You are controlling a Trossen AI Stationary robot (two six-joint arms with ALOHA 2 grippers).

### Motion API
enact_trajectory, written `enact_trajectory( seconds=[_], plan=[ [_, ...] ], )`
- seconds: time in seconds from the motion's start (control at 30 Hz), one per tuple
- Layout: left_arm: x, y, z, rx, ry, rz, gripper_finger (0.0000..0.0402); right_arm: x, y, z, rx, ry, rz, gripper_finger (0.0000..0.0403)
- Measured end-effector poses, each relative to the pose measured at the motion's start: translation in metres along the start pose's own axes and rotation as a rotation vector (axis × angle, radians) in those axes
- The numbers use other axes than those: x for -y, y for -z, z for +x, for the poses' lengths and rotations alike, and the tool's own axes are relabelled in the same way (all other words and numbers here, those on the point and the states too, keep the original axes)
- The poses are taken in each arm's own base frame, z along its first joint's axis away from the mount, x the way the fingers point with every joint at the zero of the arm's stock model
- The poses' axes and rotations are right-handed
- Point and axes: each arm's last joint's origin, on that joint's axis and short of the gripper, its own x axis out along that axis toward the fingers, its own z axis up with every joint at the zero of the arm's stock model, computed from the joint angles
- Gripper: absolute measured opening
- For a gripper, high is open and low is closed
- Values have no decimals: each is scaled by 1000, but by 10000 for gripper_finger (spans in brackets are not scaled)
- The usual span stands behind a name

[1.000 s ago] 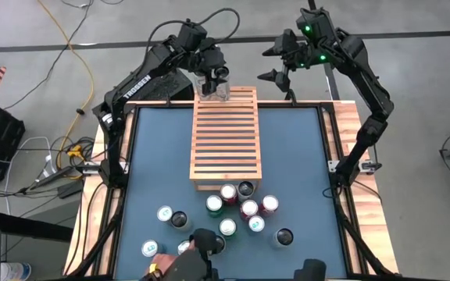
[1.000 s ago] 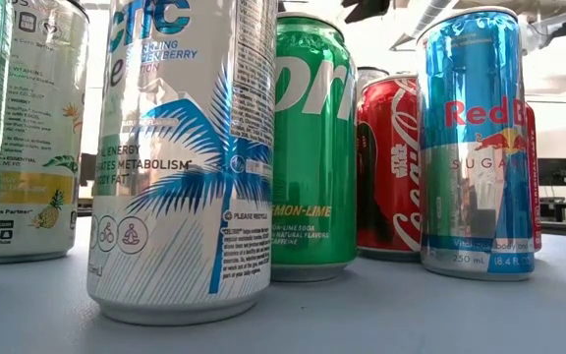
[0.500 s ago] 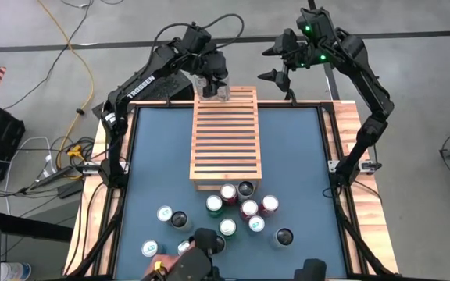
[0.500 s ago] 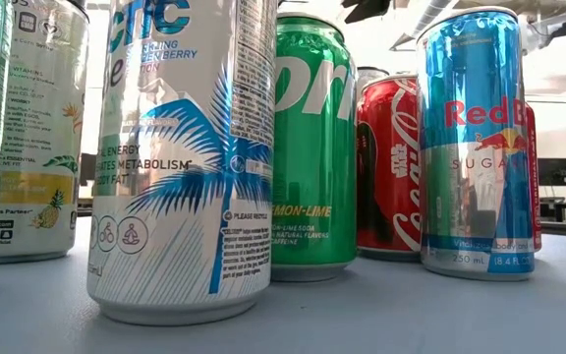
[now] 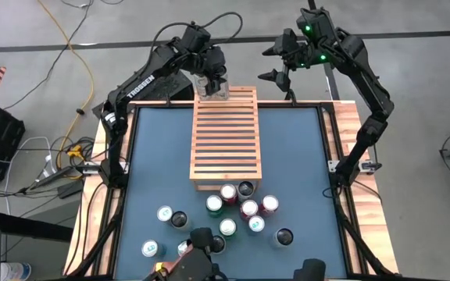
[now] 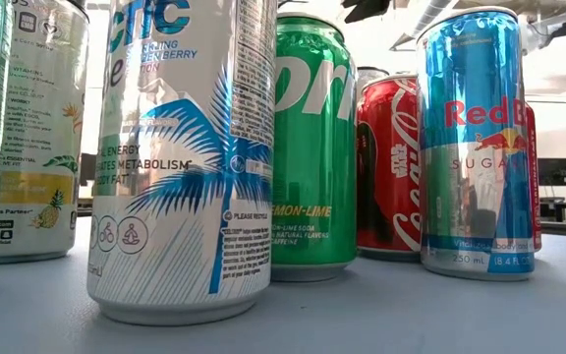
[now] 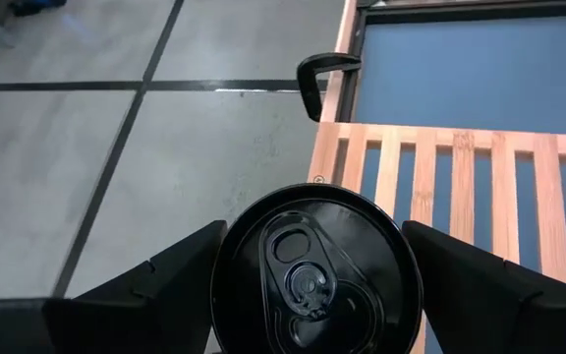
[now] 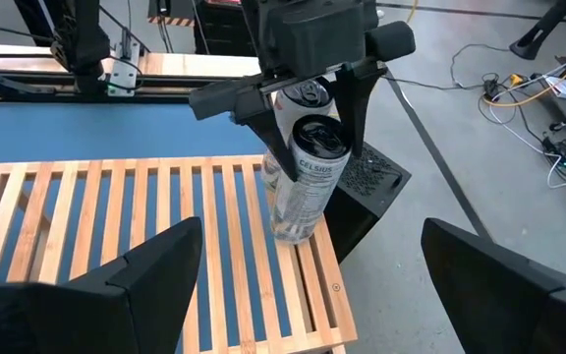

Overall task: Place canned beverage on shelf
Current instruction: Put the right white yellow soda can on the shelf aligned with the other white yellow soda can

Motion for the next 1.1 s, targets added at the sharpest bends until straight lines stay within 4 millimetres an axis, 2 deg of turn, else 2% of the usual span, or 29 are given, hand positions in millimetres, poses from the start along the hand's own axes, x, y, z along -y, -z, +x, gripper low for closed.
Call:
enact_trajectory(
  seconds=[0.4, 0.7, 0.87, 1.1],
  plan=[
    [18, -12, 3, -4, -75, 7, 280, 0, 0, 0, 0, 0, 0, 368],
    [17, -12, 3, -23, -135, -55, 280, 6, 3, -1, -4, 18, 11, 368],
    [20, -14, 3, -12, -129, -85, 280, 24, 14, 11, -56, 40, 57, 368],
    [23, -17, 3, -7, -154, -112, 280, 46, 32, 38, -133, 41, 136, 368]
  ],
)
